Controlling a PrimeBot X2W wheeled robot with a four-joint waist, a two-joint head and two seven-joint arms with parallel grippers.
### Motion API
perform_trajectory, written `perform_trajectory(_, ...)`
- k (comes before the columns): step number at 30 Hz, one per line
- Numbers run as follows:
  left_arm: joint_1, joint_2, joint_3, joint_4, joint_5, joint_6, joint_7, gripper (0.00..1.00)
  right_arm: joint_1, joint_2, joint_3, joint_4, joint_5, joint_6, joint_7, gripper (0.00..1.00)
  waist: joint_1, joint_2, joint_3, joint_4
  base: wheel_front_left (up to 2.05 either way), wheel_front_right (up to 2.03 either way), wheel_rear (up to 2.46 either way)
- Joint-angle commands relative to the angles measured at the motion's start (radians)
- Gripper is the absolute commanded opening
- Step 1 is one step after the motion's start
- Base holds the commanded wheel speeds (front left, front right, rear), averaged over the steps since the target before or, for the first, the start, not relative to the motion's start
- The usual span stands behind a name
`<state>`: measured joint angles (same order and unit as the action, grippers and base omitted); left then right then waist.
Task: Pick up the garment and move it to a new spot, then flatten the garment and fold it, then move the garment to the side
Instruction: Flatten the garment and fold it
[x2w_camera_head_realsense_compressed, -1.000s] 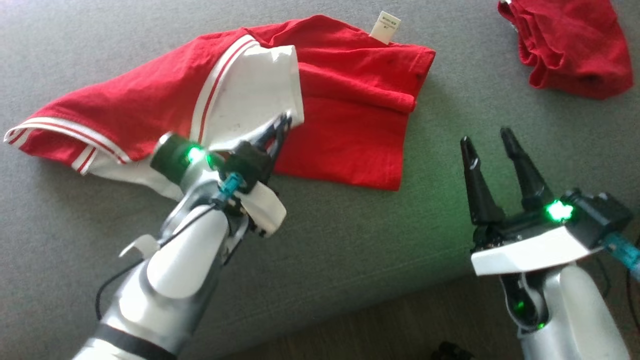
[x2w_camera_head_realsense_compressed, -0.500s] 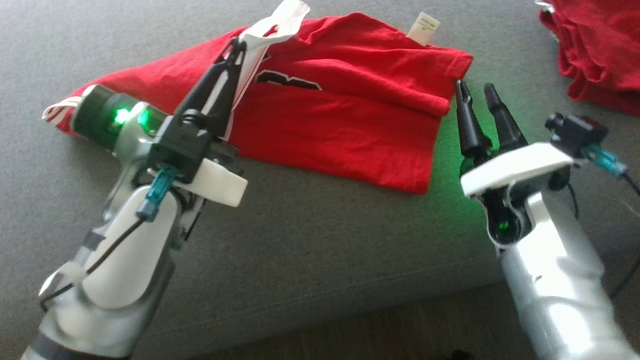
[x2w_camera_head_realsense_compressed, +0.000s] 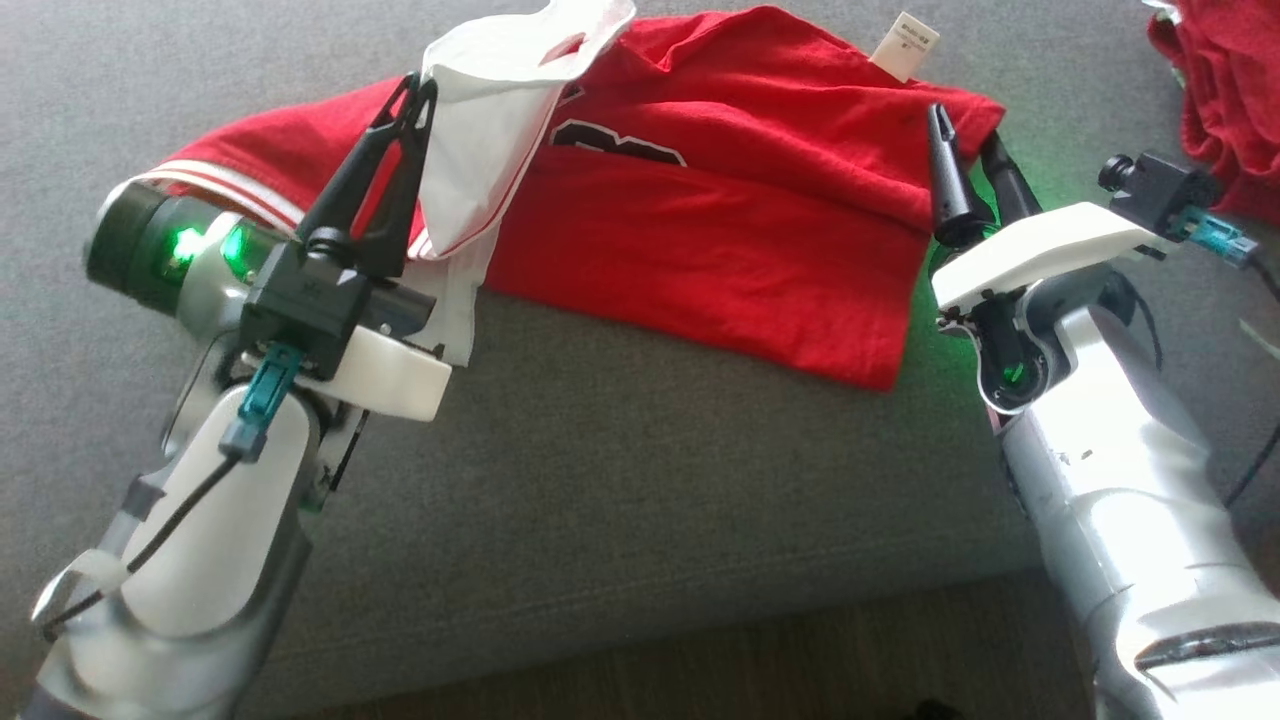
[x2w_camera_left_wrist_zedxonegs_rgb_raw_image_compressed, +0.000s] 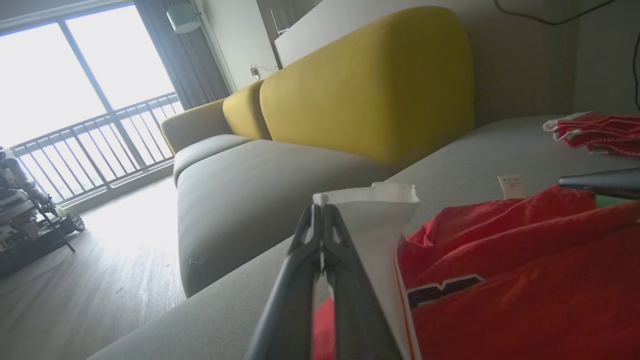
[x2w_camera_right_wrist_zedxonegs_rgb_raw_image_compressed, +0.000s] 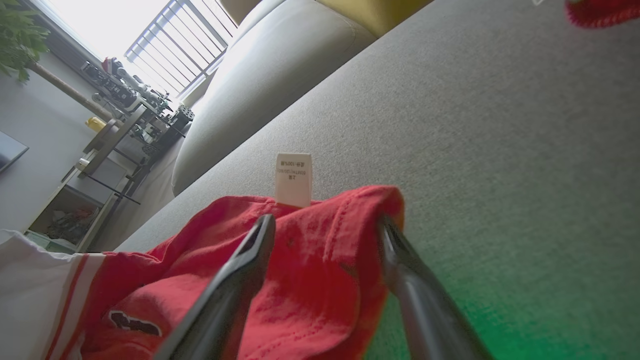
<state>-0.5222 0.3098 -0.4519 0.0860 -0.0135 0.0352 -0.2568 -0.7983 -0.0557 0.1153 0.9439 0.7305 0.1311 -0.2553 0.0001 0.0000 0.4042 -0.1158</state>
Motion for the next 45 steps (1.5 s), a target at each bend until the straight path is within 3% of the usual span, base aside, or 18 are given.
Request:
perform_trajectory(1,-0.018,0.031,0.037,-0.04,-0.005,0.006,-0.005,0.0,-0.033,0.005,0.021,-0.004,0.01,0.0,-0.006,1.0,-0.0001,0.0,0.0,0.004,0.0,0.0,0.0)
perform_trajectory(15,-0.002,0.036,0.041,-0.043,-0.014,0.008,-0.005,0.0,-0.124,0.005,-0.124,0.104,-0.061,0.0,-0.006,1.0,-0.0001,0.0,0.003,0.038,0.0,0.0,0.0)
perform_trajectory(16,-0.001,0.036,0.042,-0.043,-0.015,0.009,-0.005,0.0,-0.13,0.005,-0.14,0.113,-0.068,0.0,-0.006,0.87,-0.0001,0.0,0.004,0.04,0.0,0.0,0.0)
perform_trajectory(17,-0.001,0.036,0.042,-0.043,-0.015,0.009,-0.005,0.0,-0.135,0.005,-0.154,0.122,-0.073,0.0,-0.006,0.54,-0.0001,0.0,0.006,0.043,0.0,0.0,0.0)
perform_trajectory(19,-0.001,0.035,0.043,-0.043,-0.016,0.009,-0.005,0.0,-0.145,0.005,-0.178,0.139,-0.087,0.0,-0.006,0.0,-0.0001,0.0,0.011,0.048,0.0,0.0,0.0)
perform_trajectory(30,-0.015,0.032,0.057,-0.042,-0.022,0.011,-0.005,0.0,-0.175,0.005,-0.205,0.202,-0.123,0.0,-0.006,0.0,-0.0001,0.0,0.023,0.055,0.0,0.0,0.0)
perform_trajectory(36,-0.043,0.036,0.104,-0.073,-0.057,-0.003,-0.005,0.0,-0.185,0.005,-0.21,0.091,-0.163,0.0,-0.006,0.0,-0.0001,0.0,-0.009,0.047,0.0,0.0,0.0)
perform_trajectory(45,-0.242,0.105,0.216,-0.077,-0.091,-0.067,-0.005,0.0,-0.254,0.005,-0.2,-0.046,-0.256,0.0,-0.006,0.0,-0.0001,0.0,-0.127,0.046,0.0,0.0,0.0)
